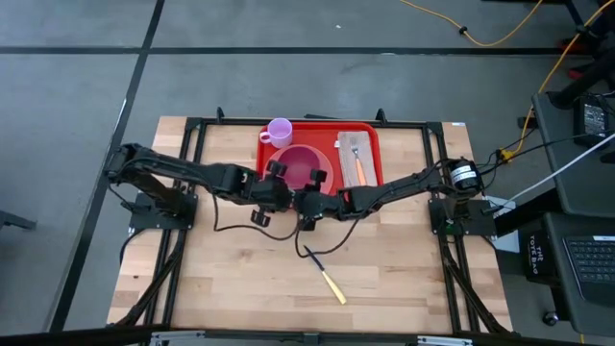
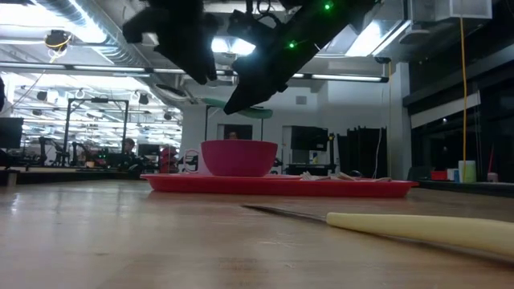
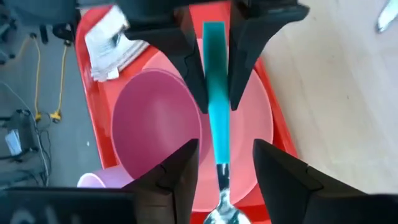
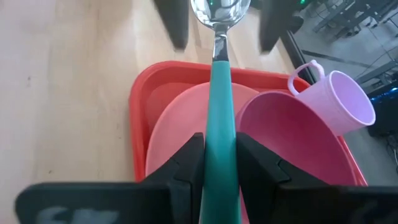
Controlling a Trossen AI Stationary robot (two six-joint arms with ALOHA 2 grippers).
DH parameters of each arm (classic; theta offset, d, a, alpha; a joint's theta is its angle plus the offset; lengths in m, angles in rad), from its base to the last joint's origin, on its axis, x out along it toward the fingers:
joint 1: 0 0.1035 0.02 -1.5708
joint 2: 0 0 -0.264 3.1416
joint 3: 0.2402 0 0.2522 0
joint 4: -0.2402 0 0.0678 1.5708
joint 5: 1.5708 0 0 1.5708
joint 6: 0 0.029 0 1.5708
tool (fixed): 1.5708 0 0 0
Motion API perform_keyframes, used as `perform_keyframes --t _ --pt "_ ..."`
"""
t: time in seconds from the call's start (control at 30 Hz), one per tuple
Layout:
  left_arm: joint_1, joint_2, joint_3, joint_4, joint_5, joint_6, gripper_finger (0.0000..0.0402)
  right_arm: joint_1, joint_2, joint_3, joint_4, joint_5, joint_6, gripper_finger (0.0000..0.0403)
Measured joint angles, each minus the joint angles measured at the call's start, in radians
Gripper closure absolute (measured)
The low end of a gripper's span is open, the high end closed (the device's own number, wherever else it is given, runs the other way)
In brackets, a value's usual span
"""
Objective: Set up tray
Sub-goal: Put the blue spoon to the left side of the orange fork on the light brown table napkin on the red tray
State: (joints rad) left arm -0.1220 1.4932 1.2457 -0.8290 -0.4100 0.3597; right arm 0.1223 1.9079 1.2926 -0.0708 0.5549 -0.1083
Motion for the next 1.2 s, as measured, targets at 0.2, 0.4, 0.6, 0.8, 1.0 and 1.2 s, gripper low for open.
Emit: perform_keyframes --t 0.2,0.4,0.6,0.8,1.0,1.2 --pt "-0.033 -0.063 0.0 -0.002 0.0 -0.008 0.0257 0.0 0.0 0.0 -0.018 -0.004 0.002 0.0321" --pt "-0.037 -0.156 -0.053 0.042 -0.003 -0.093 0.0304 0.001 -0.006 0.0 -0.038 -0.007 0.002 0.0321" --pt "-0.039 -0.305 -0.288 0.307 0.029 -0.122 0.0365 0.002 -0.006 0.0 -0.055 -0.051 0.022 0.0321" --pt "-0.066 -0.463 -0.518 0.6 0.098 -0.105 0.0399 -0.005 -0.007 0.0 -0.069 -0.055 0.023 0.0322" --pt "-0.093 -0.601 -0.703 0.825 0.163 -0.103 0.04 -0.04 -0.007 0.0 -0.058 -0.052 0.03 0.0322" --pt "-0.108 -0.69 -0.811 0.932 0.205 -0.088 0.0397 -0.078 -0.009 0.0 -0.047 -0.05 0.072 0.0322"
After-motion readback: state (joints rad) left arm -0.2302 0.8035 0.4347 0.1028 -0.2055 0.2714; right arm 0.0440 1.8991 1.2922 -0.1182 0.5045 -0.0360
